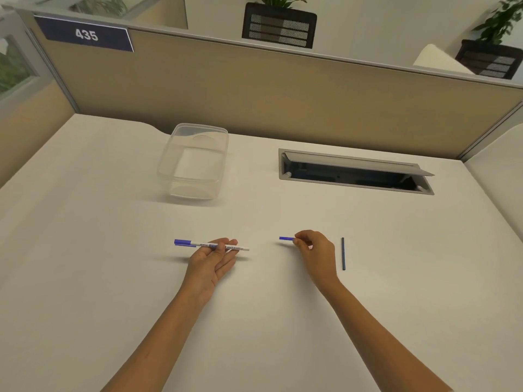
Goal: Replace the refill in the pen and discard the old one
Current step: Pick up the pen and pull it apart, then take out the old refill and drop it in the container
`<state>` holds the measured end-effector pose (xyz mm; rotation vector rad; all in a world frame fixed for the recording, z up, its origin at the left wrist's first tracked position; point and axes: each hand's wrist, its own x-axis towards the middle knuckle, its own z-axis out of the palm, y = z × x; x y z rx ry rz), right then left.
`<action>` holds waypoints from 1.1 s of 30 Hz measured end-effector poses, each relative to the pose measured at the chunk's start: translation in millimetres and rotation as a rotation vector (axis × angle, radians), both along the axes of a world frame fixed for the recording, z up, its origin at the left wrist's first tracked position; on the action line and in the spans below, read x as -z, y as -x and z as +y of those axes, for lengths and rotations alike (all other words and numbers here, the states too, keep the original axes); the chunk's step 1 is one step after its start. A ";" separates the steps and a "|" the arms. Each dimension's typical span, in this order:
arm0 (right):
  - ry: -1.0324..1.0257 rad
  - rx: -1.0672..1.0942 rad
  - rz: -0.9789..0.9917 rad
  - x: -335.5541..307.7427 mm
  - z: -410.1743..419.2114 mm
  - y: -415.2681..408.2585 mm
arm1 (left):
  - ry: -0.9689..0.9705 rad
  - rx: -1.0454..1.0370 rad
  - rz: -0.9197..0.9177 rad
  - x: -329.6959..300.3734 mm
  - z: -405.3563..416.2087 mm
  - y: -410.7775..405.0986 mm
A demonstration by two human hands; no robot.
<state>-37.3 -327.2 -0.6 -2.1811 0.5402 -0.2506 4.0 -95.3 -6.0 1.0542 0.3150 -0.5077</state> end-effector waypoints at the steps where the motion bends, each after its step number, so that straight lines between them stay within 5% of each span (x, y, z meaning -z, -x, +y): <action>1: 0.052 -0.007 0.005 6.5 -1.2 -2.4 | -0.008 0.004 0.013 3.8 0.9 0.3; 5: 0.224 0.021 0.006 24.5 -1.7 -7.0 | -0.025 -0.003 0.045 12.2 1.8 1.9; 12: 0.219 0.019 0.002 36.8 0.7 4.3 | -0.171 0.031 0.023 -6.1 -4.6 -5.7; 17: 0.260 0.001 -0.004 36.9 3.3 8.9 | -0.635 -0.077 -0.539 -47.0 -29.6 -22.1; 21: 0.287 -0.005 -0.028 37.0 4.0 11.1 | -0.767 -0.156 -0.940 -49.9 -42.8 -20.5; 26: 0.302 -0.017 -0.036 38.6 3.8 13.0 | -1.056 0.202 -0.876 -14.6 -39.9 -11.7; 33: 0.305 -0.011 -0.064 40.6 5.2 13.7 | -0.905 -0.009 -0.947 -26.5 -36.0 -10.4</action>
